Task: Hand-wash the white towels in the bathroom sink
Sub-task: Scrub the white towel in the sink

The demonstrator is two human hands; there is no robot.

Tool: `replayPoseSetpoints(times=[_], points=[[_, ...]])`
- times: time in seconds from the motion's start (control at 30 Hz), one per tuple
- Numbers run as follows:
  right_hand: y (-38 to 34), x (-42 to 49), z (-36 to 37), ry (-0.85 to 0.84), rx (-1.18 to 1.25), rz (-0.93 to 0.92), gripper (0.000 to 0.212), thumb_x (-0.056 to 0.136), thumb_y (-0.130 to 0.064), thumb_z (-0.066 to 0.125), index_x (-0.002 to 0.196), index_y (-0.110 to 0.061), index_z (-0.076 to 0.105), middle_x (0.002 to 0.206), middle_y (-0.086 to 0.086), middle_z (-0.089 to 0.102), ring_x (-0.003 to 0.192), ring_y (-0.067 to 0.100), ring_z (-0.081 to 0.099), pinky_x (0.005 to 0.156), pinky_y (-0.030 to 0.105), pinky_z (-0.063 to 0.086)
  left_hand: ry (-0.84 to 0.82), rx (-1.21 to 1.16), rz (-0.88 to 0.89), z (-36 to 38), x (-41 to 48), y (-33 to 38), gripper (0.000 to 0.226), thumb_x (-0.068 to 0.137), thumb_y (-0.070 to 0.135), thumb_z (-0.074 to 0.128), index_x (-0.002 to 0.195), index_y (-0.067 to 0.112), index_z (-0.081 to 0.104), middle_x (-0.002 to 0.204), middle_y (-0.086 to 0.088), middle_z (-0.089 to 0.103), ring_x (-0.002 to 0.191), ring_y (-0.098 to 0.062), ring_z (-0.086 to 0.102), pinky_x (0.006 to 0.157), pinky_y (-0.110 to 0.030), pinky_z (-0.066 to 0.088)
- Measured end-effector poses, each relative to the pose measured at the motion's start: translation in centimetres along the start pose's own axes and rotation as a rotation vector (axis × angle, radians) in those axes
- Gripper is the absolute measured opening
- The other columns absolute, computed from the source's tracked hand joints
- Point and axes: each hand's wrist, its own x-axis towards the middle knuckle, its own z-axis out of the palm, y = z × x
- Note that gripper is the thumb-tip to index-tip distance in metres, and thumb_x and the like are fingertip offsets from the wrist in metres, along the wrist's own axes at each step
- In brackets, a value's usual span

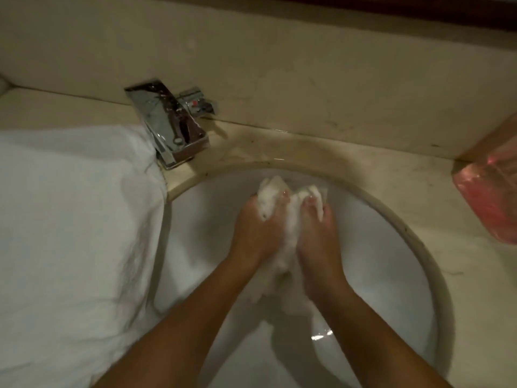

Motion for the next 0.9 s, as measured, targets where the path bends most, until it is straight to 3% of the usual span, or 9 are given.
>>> replayPoseSetpoints(times=[0.13,0.23,0.27,0.4,0.5,0.6,0.7,0.77,0.9], points=[[0.4,1.7,1.7,0.079,-0.008,0.062,0.032,0.102,-0.057,0.047,0.115,-0.032,0.063,0.117,0.004,0.072,0.107,0.026,0.072,0.098,0.047,0.059,0.084,0.144,0.173,0.5,-1.3,-0.6,0.044,0.108,0.048,0.042,0.122,0.015,0.067,0.102,-0.006,0.075,0.095,-0.02,0.072,0.082,-0.032,0.055],[2.3,-2.4,2.1,-0.054,-0.106,-0.067,0.034,0.111,-0.049,0.041,0.14,-0.034,0.052,0.123,-0.016,0.066,0.11,-0.005,0.063,0.091,0.012,0.05,0.13,0.144,0.096,-1.3,0.5,-2.0,0.034,0.108,0.044,0.045,0.109,0.017,0.064,0.091,-0.002,0.072,0.084,-0.021,0.072,0.069,-0.023,0.049],[2.2,-2.4,1.8,-0.018,-0.114,-0.058,0.033,0.112,-0.046,0.041,0.139,-0.032,0.053,0.121,-0.014,0.065,0.107,-0.002,0.064,0.086,0.012,0.05,0.104,0.122,0.101,-1.3,-0.2,-1.8,0.028,0.108,0.039,0.048,0.106,0.017,0.065,0.09,0.0,0.072,0.083,-0.018,0.072,0.068,-0.019,0.047],[0.2,1.1,1.7,0.084,0.052,0.103,0.014,0.11,-0.037,0.053,0.118,-0.029,0.061,0.108,0.0,0.073,0.1,0.021,0.074,0.094,0.047,0.06,0.039,0.034,0.206,0.2,-2.2,-0.2,0.034,0.106,0.04,0.052,0.112,0.011,0.07,0.089,0.011,0.072,0.078,0.008,0.068,0.071,-0.008,0.047],[1.6,-2.0,1.9,-0.01,-0.071,0.027,0.02,0.112,-0.046,0.042,0.128,-0.04,0.052,0.118,-0.013,0.067,0.108,0.007,0.067,0.096,0.036,0.054,0.082,0.241,0.175,-0.7,0.3,-0.4,0.021,0.108,0.029,0.052,0.089,0.025,0.061,0.078,0.009,0.064,0.063,0.001,0.061,0.056,-0.009,0.038],[0.7,-1.8,0.9,0.034,-0.136,0.041,0.035,0.111,-0.046,0.044,0.137,-0.03,0.061,0.124,-0.005,0.07,0.114,0.017,0.069,0.105,0.044,0.054,0.041,0.165,0.174,0.0,-2.0,-0.8,0.018,0.109,0.034,0.049,0.106,0.022,0.063,0.089,0.012,0.066,0.08,0.002,0.066,0.072,-0.008,0.044],[-0.4,-0.2,0.4,0.105,-0.058,0.125,0.019,0.108,-0.036,0.054,0.113,-0.032,0.072,0.103,0.003,0.078,0.1,0.026,0.076,0.092,0.048,0.061,0.014,-0.064,0.062,1.0,-4.1,0.4,0.051,0.102,0.056,0.05,0.124,0.014,0.066,0.098,0.004,0.076,0.09,-0.002,0.073,0.085,-0.023,0.057],[0.0,-2.3,0.1,0.059,-0.096,0.071,0.023,0.111,-0.044,0.049,0.126,-0.042,0.066,0.107,-0.006,0.077,0.101,0.016,0.075,0.089,0.04,0.061,0.026,0.031,0.074,0.7,-2.9,0.8,0.044,0.104,0.053,0.047,0.11,0.016,0.071,0.091,0.002,0.075,0.083,-0.008,0.071,0.077,-0.027,0.054],[-0.1,-3.2,-1.3,-0.016,-0.076,0.173,0.034,0.111,-0.049,0.045,0.127,-0.028,0.067,0.111,0.0,0.077,0.103,0.021,0.075,0.091,0.043,0.061,-0.039,0.015,-0.068,-0.6,-1.8,1.3,0.043,0.107,0.047,0.049,0.08,0.02,0.068,0.072,0.002,0.071,0.066,-0.009,0.067,0.062,-0.026,0.05]])
